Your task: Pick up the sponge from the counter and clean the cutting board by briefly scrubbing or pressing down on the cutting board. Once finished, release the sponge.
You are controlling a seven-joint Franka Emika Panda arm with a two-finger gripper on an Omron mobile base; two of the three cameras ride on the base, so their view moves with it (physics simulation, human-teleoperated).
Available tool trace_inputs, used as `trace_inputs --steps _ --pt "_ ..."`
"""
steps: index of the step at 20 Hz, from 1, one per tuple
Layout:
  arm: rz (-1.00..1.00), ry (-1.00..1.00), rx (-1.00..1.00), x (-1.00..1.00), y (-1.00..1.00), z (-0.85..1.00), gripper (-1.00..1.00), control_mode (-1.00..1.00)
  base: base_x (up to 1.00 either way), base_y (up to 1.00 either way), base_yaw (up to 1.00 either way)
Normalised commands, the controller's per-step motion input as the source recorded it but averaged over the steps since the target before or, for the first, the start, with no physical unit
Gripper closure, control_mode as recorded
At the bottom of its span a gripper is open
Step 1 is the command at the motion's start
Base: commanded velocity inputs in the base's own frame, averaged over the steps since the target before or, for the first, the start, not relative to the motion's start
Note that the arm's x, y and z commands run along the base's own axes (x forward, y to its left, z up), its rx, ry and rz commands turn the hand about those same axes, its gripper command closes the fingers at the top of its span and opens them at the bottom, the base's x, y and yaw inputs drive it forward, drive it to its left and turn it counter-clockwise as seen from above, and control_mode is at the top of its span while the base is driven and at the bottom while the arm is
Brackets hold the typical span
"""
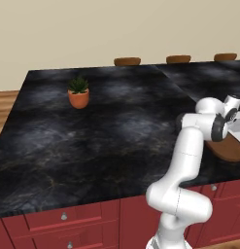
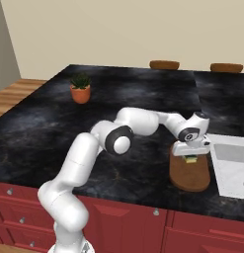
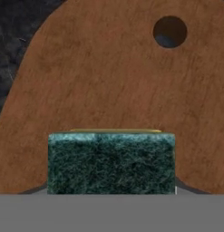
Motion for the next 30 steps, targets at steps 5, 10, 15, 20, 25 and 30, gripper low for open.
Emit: trace_inputs --steps 5,10,15,20,25,30 --pt "0.0 0.0 0.0 -0.32 0.22 -0.55 1.0 -1.0 0.0 0.0 0.0" --pt "0.0 0.0 0.0 -0.81 0.05 -0.28 1.0 -1.0 0.0 0.0 0.0" --pt "0.0 0.0 0.0 -0.73 0.12 -0.43 1.0 -1.0 0.0 0.0 0.0" --pt "0.0 0.04 0.0 -0.39 0.38 -0.52 1.0 -1.0 0.0 0.0 0.0" --pt "0.0 0.0 0.0 0.1 0.6 -0.03 1.0 -1.0 0.0 0.0 0.0" --pt "0.02 0.0 0.0 0.17 0.17 -0.03 1.0 -1.0 0.0 0.0 0.0"
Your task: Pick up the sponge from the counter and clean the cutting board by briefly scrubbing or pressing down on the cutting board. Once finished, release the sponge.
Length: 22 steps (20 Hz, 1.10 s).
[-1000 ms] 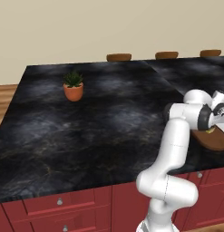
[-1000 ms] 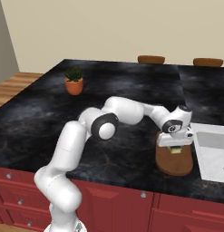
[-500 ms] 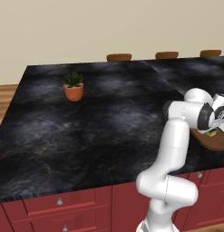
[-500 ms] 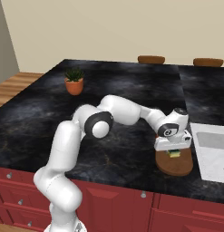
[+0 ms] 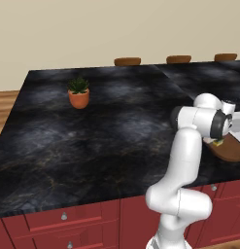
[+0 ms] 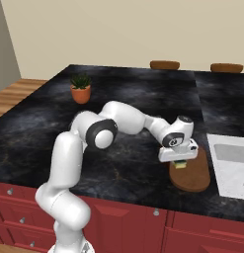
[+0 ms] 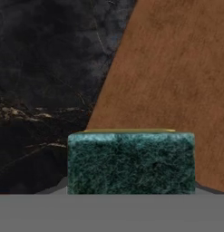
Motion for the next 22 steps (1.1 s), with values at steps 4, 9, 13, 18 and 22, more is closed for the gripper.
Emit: trace_inputs --steps 4,9,13,18,22 --pt "0.04 0.0 0.0 0.13 0.0 -0.33 1.0 -1.0 0.0 0.0 0.0" --pt "0.02 0.0 0.0 0.06 -0.19 -0.29 1.0 -1.0 0.0 0.0 0.0" --pt "0.0 0.0 0.0 -0.19 -0.62 -0.01 1.0 -1.0 0.0 0.0 0.0" --pt "0.0 0.0 0.0 -0.04 -0.6 -0.08 1.0 -1.0 0.0 0.0 0.0" --pt "0.0 0.0 0.0 0.0 -0.42 -0.37 1.0 -1.0 0.0 0.0 0.0"
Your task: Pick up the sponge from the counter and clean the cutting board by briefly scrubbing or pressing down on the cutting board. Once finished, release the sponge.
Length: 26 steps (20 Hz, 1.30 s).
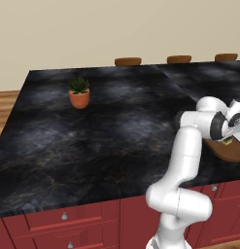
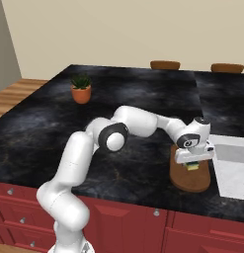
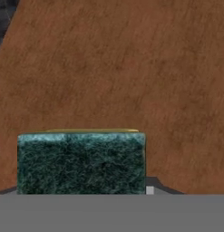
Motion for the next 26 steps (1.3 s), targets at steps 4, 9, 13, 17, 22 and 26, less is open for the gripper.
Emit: trace_inputs --steps 4,9,13,17,22,26 --pt "0.0 0.0 0.0 0.02 -0.29 -0.48 1.0 -1.0 0.0 0.0 0.0" --pt "0.0 0.0 0.0 0.26 -0.04 -0.45 1.0 -1.0 0.0 0.0 0.0" --pt "0.0 -0.01 0.0 0.49 0.0 -0.2 1.0 -1.0 0.0 0.0 0.0" --pt "0.0 -0.01 0.0 0.59 0.01 -0.11 1.0 -1.0 0.0 0.0 0.0" --pt "0.0 0.02 0.0 0.37 0.13 -0.31 1.0 -1.0 0.0 0.0 0.0" --pt "0.0 0.03 0.0 0.03 0.11 -0.66 1.0 -1.0 0.0 0.0 0.0"
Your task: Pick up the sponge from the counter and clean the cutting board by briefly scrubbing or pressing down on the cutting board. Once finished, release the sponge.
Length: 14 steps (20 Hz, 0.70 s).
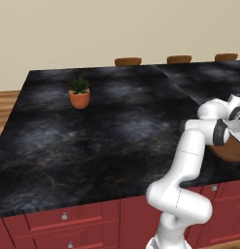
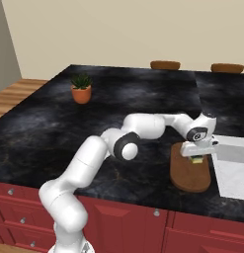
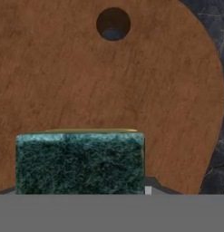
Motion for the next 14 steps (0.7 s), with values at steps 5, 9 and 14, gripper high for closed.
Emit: trace_inputs --steps 5,9,14 --pt "0.0 0.0 0.0 0.08 0.2 0.01 1.0 -1.0 0.0 0.0 0.0" --pt "0.0 0.0 0.0 0.43 0.45 0.0 1.0 -1.0 0.0 0.0 0.0" --pt "0.0 0.04 0.0 0.25 0.48 -0.27 1.0 -1.0 0.0 0.0 0.0"
